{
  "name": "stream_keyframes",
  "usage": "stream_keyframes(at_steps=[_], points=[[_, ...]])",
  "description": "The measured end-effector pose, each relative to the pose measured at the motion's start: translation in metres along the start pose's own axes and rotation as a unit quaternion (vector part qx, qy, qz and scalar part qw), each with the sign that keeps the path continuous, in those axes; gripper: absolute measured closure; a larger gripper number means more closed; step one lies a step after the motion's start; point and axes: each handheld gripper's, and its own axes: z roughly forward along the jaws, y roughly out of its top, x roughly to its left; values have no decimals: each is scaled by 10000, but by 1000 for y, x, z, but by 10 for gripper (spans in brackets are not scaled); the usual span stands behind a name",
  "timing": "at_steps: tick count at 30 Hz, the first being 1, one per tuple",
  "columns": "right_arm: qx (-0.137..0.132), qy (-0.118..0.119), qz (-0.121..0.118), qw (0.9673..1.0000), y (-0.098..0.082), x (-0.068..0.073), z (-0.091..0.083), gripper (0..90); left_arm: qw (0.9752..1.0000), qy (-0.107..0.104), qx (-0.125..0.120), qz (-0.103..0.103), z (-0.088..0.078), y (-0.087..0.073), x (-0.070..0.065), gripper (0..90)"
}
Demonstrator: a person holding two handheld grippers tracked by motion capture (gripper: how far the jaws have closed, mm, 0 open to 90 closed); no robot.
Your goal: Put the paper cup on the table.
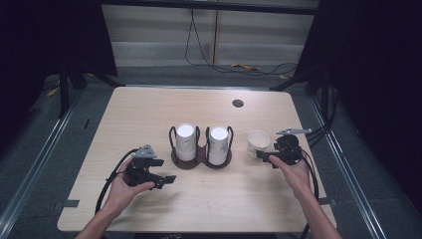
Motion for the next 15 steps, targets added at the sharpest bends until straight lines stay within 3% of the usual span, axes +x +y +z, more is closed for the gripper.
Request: stream_keyframes(at_steps=[9,15], points=[[-232,-183,-34,9996,-25,8,-17,193,9999,50,-32,-93,0,-3,-1,180],[-457,-309,-86,9984,-43,19,-28,207,10000,67,62,-4,-2,-6,-4,176]])
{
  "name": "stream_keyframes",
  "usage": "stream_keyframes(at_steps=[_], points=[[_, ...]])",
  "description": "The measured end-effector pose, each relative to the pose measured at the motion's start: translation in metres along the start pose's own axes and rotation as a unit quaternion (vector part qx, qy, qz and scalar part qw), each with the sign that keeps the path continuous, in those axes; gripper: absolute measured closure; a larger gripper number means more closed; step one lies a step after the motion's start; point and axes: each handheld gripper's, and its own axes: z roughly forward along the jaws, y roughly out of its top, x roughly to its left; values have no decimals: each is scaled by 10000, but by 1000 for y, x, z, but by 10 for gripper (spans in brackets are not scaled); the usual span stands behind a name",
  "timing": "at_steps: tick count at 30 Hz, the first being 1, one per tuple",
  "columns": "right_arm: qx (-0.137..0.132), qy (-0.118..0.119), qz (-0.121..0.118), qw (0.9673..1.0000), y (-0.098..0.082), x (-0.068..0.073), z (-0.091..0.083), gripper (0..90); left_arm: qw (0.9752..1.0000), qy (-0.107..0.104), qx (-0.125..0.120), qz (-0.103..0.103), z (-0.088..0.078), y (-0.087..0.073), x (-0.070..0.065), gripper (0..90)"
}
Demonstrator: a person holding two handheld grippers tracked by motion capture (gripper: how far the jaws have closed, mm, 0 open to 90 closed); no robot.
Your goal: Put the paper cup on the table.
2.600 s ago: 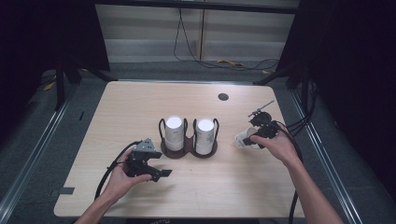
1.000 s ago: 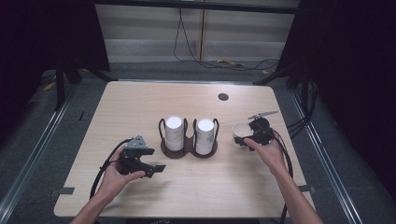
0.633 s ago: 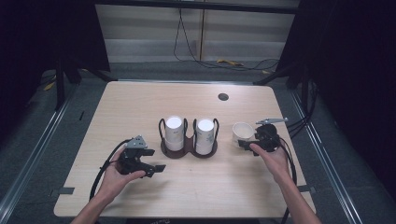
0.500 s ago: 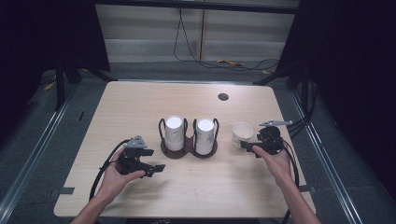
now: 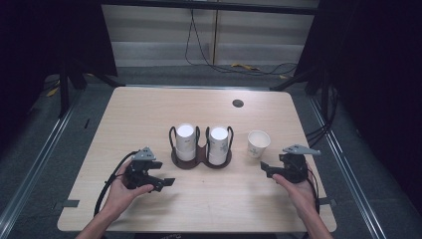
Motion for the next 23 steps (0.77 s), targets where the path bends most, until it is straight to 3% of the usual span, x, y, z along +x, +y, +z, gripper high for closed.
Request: stream_keyframes(at_steps=[10,15,18,23], points=[[-336,164,74,9993,-20,20,-21,219,9999,55,-96,-100,-3,-7,0,176],[-457,279,121,9985,-40,29,-21,208,9997,95,-141,-164,-3,-12,0,176],[-364,363,209,9985,-50,30,-18,203,9996,125,-161,-187,-3,-15,0,176],[-400,256,303,9984,-53,25,-15,198,9995,186,-169,-207,-1,-16,0,161]])
